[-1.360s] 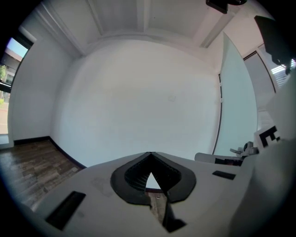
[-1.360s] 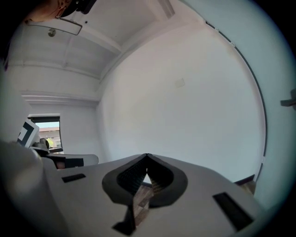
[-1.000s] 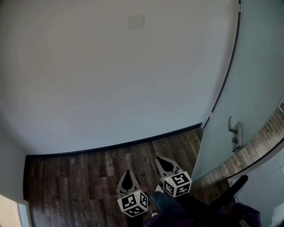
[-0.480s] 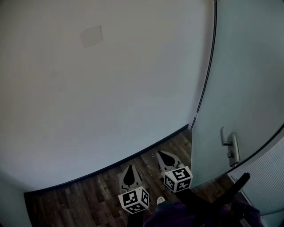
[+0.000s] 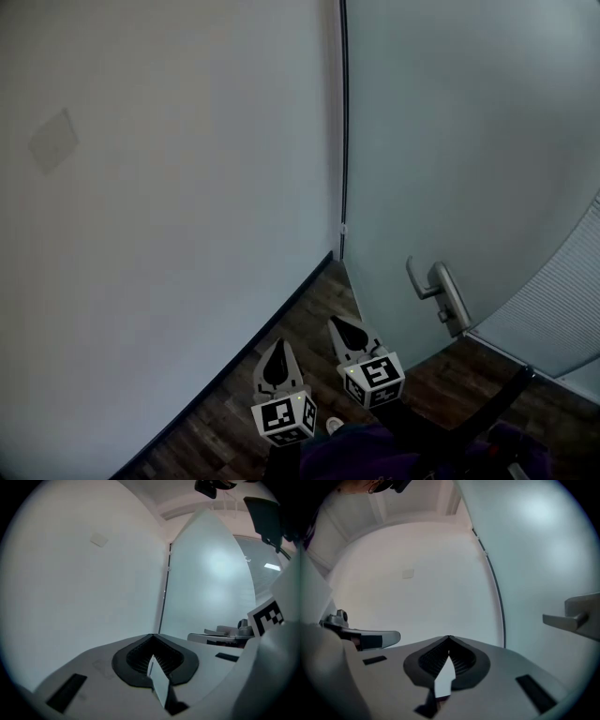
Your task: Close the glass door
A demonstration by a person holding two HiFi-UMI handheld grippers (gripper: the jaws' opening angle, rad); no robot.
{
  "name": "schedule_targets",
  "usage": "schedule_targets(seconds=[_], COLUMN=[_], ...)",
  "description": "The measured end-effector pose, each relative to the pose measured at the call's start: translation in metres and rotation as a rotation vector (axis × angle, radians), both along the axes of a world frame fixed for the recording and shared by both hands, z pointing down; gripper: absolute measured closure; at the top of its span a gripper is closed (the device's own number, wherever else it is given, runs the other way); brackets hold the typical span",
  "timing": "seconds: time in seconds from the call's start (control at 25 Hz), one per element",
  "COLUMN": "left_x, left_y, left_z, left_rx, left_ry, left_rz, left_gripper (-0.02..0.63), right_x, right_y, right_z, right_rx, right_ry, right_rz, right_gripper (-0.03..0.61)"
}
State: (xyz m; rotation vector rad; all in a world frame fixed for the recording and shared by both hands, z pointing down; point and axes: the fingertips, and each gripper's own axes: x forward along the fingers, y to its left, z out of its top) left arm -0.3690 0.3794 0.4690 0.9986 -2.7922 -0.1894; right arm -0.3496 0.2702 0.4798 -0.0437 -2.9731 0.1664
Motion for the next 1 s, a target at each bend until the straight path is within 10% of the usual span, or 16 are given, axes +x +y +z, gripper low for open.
schedule_targets(seconds=[0.44, 1.0], left_x=[-0.022, -0.001], left_y=[-0.138, -0.21], left_z=[0.007, 0.02], left_rx=[-0.009, -0.087], left_ry=[0.008, -0.03], left_rz=[0.512, 1.066], left_gripper=[0.614, 0.614], right_x=[0.026, 0.091], right_y=[-0.106, -0.117], right_z=[0.008, 0.017], right_rx=[-0.027, -0.052], right_ry=[-0.002, 0.014], right_rz=[0.495, 1.083], right_gripper=[0.581, 0.581])
